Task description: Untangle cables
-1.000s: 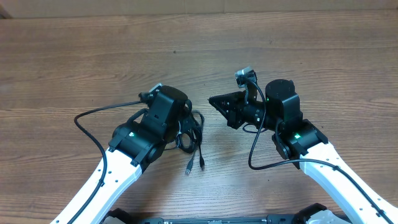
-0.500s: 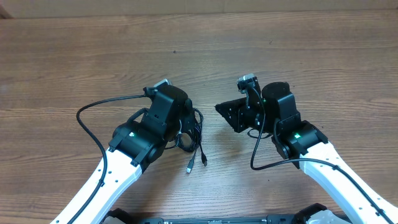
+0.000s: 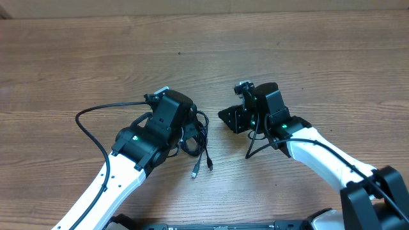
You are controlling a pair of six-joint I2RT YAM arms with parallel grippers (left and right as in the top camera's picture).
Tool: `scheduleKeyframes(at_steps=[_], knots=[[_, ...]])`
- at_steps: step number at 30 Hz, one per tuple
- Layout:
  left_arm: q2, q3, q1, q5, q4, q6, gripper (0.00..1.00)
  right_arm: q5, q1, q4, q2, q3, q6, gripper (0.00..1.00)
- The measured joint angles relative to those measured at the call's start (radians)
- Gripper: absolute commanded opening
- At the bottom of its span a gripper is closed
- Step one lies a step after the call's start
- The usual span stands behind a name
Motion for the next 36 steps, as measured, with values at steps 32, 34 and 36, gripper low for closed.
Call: scheduleKeyframes(at_steps=[32,34,36], knots=[[0.000,0.000,0.000,0.080,-0.076,0.079,0.04,-0.039,0.000,0.051,0.008,0.000,-0.005,0.89],[0.000,0.000,0.000,0.084,-0.080,0.106,0.04,-0.039,0.000,0.051,0.008,0.000,-0.004,0.89],[0.000,0.000,0.000,0.084,-0.091,0.126,0.04,-0.039,0.000,0.050,0.008,0.000,-0.005,0.89]])
